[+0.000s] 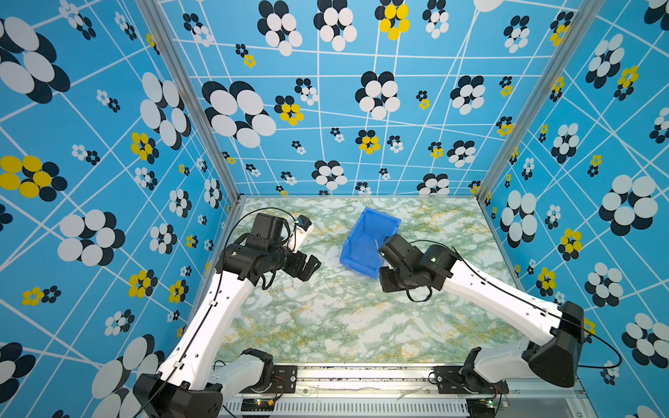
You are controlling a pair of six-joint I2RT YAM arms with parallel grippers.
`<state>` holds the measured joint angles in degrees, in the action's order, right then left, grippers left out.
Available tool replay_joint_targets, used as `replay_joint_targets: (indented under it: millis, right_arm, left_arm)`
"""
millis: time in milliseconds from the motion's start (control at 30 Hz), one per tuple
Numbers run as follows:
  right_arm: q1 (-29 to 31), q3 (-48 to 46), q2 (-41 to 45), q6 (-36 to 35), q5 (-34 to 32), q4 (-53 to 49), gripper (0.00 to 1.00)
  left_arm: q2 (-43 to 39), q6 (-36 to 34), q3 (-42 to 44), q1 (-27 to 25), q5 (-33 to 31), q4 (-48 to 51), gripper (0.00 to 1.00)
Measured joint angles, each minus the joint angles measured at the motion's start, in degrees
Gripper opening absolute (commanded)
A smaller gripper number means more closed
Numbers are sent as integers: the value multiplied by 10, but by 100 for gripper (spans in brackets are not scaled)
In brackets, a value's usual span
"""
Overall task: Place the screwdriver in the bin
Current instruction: 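Lift the screwdriver with the right gripper and carry it over the blue bin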
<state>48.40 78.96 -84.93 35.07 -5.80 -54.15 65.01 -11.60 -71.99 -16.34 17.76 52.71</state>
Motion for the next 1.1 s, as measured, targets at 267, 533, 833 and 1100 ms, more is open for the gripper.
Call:
replay_joint_targets:
  millis: [267,533,833,1100]
  right_arm:
    - [-90,127,-158,-38,52,28,12]
    - [-116,216,-253,-30,78,55,10]
    - [-125,223,-286,-14,79,73,12]
    - [-134,223,-316,-6,79,75,12]
  left_arm:
    - [-8,0,0,-2,-2,0,99]
    - [-9,0,-1,-2,-2,0,99]
    - [-18,0,-2,-2,-1,0,99]
    - [-18,1,-2,-3,4,0,99]
